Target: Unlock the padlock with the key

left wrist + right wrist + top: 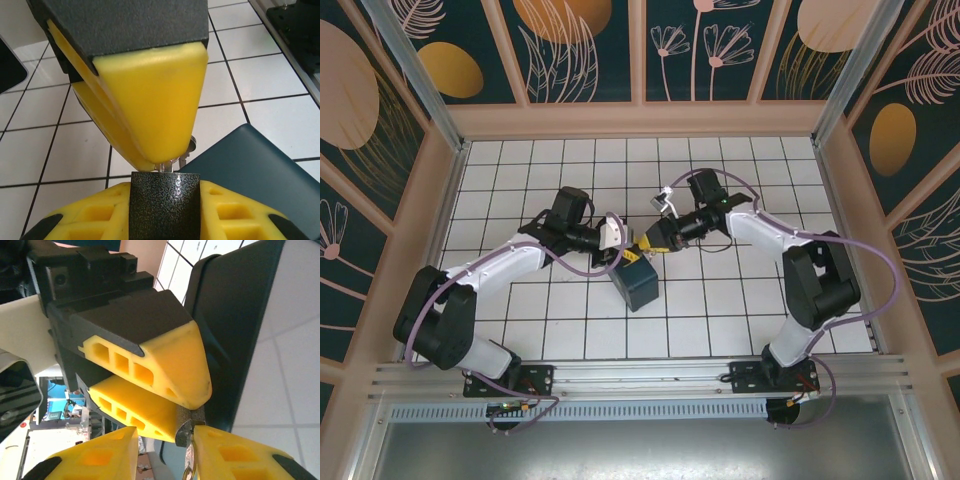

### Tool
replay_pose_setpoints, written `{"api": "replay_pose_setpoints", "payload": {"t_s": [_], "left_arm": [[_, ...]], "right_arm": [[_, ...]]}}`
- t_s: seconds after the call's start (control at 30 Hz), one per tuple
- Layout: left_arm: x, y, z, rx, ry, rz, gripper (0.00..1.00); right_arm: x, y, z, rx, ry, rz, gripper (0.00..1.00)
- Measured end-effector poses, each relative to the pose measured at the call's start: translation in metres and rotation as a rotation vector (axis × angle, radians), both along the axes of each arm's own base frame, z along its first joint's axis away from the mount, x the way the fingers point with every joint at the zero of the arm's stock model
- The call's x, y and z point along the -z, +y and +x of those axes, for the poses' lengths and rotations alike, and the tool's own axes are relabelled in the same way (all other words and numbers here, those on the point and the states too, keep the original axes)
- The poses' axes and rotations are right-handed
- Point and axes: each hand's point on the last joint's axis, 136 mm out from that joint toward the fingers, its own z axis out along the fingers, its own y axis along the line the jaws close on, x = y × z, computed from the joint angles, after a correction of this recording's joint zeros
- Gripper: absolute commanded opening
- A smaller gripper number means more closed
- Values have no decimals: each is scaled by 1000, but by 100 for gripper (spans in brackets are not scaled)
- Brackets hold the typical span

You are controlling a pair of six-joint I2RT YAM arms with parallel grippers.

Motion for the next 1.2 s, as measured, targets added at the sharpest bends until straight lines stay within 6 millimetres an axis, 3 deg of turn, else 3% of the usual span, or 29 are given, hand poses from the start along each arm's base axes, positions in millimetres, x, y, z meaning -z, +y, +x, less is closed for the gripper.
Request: {"api": "replay_pose_setpoints", "payload": {"t_s": [0.13, 0.33, 0.5, 0.67, 0.87, 1.2], "left_arm": [[-6, -4, -1, 15, -18, -27, 27], [-10, -8, -5, 34, -15, -43, 27], [-9, -8, -6, 32, -7, -43, 26], [-9, -8, -6, 31, -6, -42, 26], [-9, -8, -6, 27, 1, -41, 26], [-8, -8, -6, 21, 10, -40, 26]], "right_arm": [[-8, -7, 1, 19, -25, 16, 36], [-7, -12, 2, 50, -31, 18, 21], [-5, -14, 1, 64, -31, 14, 28], [-6, -20, -4, 82, -31, 15, 28], [-4, -23, -3, 93, -33, 9, 18], [3, -24, -5, 96, -25, 0, 10]]}}
